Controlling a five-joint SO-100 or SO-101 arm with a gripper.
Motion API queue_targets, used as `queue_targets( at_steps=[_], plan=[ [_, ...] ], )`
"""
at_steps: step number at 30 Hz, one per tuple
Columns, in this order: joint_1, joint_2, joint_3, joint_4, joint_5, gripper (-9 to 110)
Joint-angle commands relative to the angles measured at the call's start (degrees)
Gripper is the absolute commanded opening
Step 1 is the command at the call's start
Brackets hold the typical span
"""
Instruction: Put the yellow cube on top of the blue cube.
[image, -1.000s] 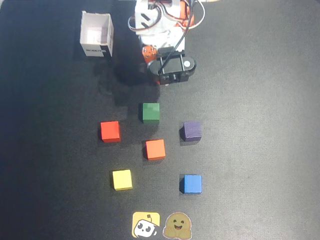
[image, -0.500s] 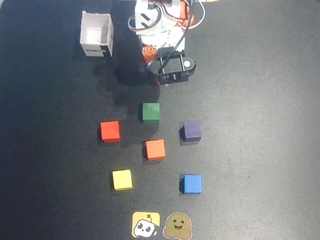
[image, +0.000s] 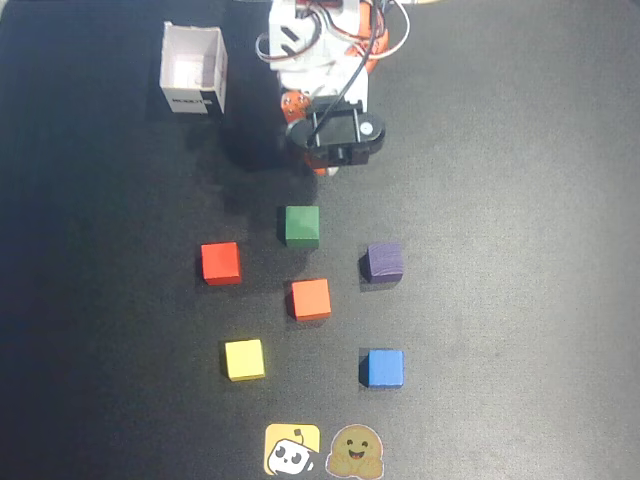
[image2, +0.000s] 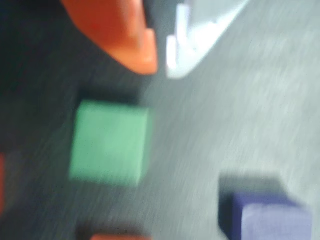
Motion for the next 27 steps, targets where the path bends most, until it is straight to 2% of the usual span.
queue_targets(
  at_steps=[1,5,9,15,20,27],
  plan=[
    [-0.26,0.44,-1.14,-2.99,-2.11,1],
    [-0.7,-2.46,-4.57,-4.66,-1.67,1],
    [-0.7,-23.12,-16.17,-7.73,0.35,1],
    [-0.18,-50.45,-40.17,-5.36,3.69,1],
    [2.11,-64.86,-55.55,-2.81,8.26,1],
    [6.77,-81.04,-69.79,-0.09,8.26,1]
  ],
)
